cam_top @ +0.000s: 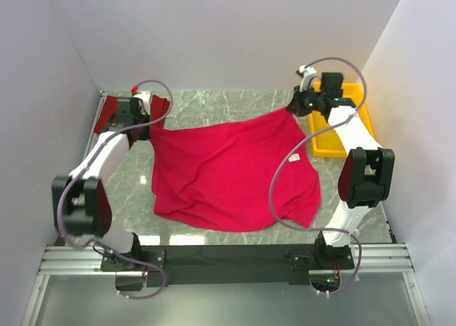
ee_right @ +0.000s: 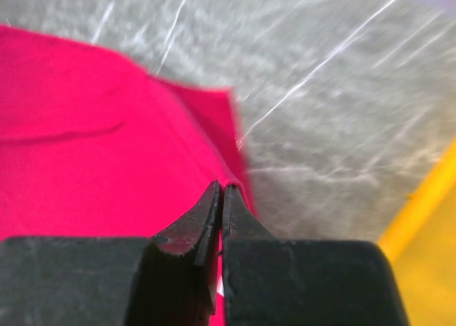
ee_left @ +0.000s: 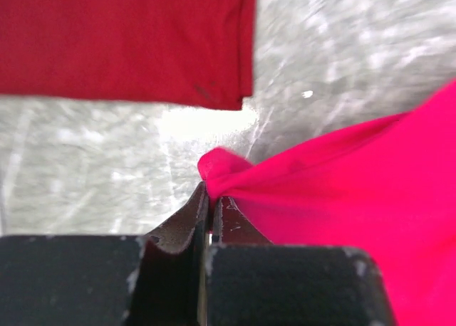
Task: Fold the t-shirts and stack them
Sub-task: Flatten the tshirt out
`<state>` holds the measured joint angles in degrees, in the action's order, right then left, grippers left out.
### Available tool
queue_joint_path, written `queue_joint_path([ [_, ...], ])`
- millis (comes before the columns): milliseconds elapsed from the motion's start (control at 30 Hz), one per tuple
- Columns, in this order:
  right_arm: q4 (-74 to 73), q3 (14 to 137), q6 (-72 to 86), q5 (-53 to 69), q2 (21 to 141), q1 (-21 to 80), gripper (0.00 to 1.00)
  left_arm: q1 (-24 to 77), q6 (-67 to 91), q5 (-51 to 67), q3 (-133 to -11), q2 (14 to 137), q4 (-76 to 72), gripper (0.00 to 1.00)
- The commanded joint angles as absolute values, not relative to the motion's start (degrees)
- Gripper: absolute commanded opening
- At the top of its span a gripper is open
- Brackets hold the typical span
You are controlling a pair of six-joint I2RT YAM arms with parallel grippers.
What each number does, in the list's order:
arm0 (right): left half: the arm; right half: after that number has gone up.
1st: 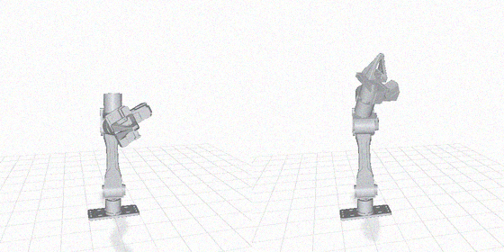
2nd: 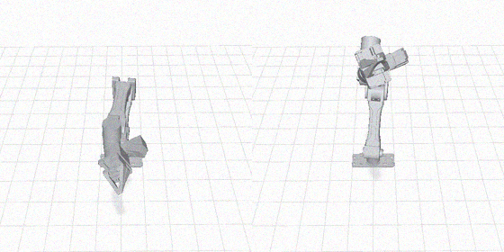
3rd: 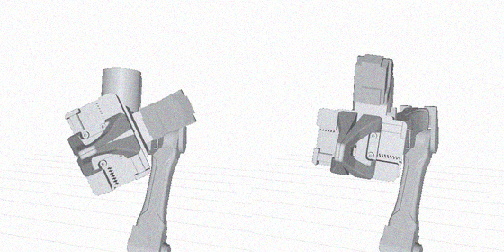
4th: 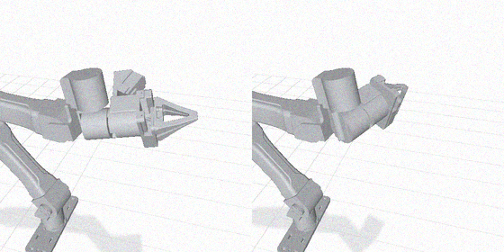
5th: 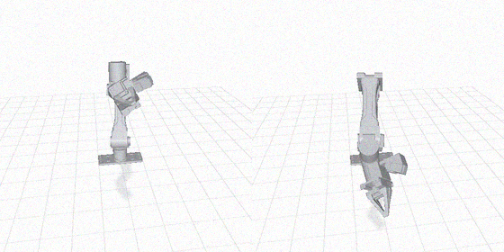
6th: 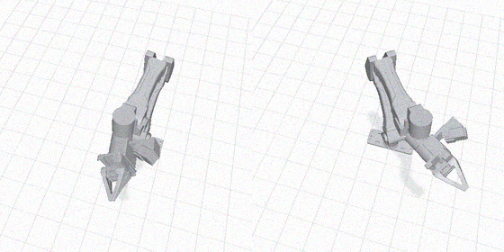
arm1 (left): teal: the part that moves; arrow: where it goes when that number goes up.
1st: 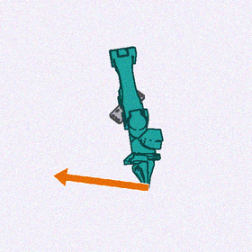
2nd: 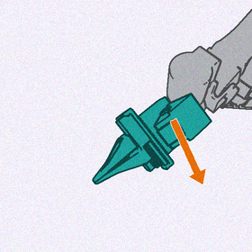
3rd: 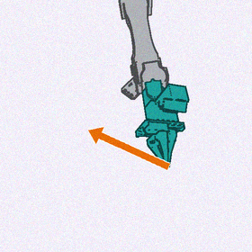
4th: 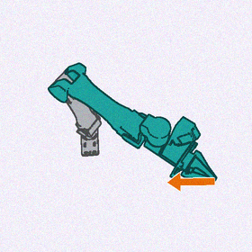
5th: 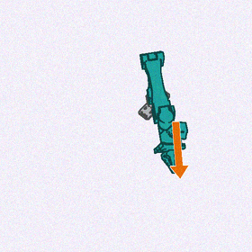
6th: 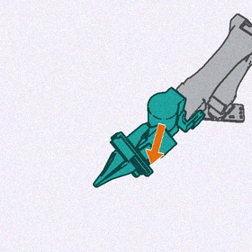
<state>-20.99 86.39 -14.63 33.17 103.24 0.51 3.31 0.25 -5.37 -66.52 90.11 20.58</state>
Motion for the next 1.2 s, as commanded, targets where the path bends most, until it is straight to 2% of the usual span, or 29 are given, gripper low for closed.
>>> queue_joint_path([
  [0, -19.33, 92.63, -14.42, 38.22, 97.03, -3.51, 0.00, 1.06, -6.93, 2.17, -65.30, 82.10, 21.00, 0.01],
  [233, -20.13, 99.22, -12.22, 48.15, 93.17, -8.17, 0.00, -2.90, -15.63, 11.68, -65.30, 69.98, 21.18, 0.01],
  [533, -9.42, 104.14, -1.16, 54.49, 83.68, -16.69, 0.00, -4.48, -28.21, 10.98, -65.74, 56.00, 10.91, 0.00],
  [800, -0.09, 106.34, 1.84, 52.74, 75.06, -21.26, 0.00, -5.45, -36.90, 29.52, -77.59, 54.23, 17.04, 0.00],
  [967, 5.96, 111.61, 11.76, 56.68, 74.71, -25.83, 0.00, -4.92, -41.21, 27.78, -79.19, 50.63, 16.80, 0.00],
  [1167, 15.45, 116.01, 22.75, 54.85, 71.28, -28.12, 0.00, -4.92, -41.31, 20.14, -79.45, 43.16, 6.00, 0.00],
])
